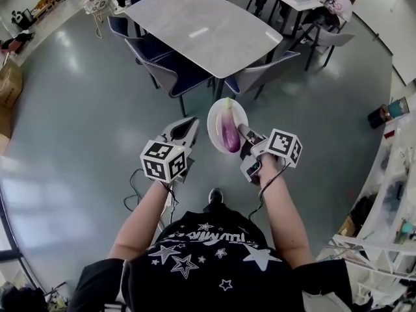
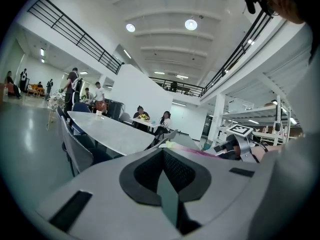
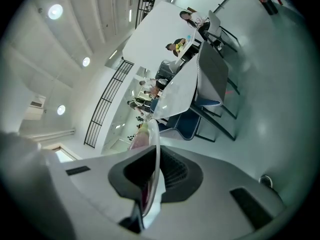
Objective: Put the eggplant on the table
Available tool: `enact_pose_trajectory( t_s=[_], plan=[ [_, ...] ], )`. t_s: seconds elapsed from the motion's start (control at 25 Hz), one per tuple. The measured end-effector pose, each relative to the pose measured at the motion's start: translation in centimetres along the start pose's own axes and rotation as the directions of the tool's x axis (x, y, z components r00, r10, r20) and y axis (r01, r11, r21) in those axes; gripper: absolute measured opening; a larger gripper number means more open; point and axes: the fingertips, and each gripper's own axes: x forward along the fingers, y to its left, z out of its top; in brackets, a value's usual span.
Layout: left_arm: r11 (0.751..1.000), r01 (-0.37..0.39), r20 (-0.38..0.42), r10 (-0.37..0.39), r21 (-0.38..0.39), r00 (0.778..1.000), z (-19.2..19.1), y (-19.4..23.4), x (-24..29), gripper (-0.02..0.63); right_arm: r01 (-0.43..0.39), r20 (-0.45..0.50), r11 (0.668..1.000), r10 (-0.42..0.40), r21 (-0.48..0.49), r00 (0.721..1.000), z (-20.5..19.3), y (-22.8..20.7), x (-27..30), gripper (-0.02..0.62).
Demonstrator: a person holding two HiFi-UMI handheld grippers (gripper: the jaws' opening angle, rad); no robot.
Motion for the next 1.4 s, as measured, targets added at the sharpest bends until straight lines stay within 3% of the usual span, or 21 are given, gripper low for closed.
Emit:
enact_pose_trajectory(
  t_s=[0.36,0.72,1.04,1.4],
  plan=[
    [0.999,-0.041,-0.025,0.04,-0.027,0.999,2.3,2.3,7.5,0.008,0.008,-0.043,1.0,-0.007,0.026,0.999,7.4,-2.1,3.4,0.025],
    [0.997,-0.076,-0.023,0.076,-0.03,0.997,1.1,2.6,7.7,0.008,-0.004,-0.063,1.0,0.006,0.031,0.998,7.8,-3.6,4.4,0.025],
    [0.998,-0.047,-0.02,0.046,-0.046,0.999,0.8,3.9,10.6,0.008,0.017,-0.076,1.0,-0.016,0.009,0.997,8.0,-4.1,5.2,0.025],
    [0.998,-0.002,-0.033,0.0,-0.056,0.999,5.0,12.1,17.7,0.008,0.049,-0.034,0.999,-0.048,0.02,0.998,14.8,-3.0,13.7,0.025]
  ],
)
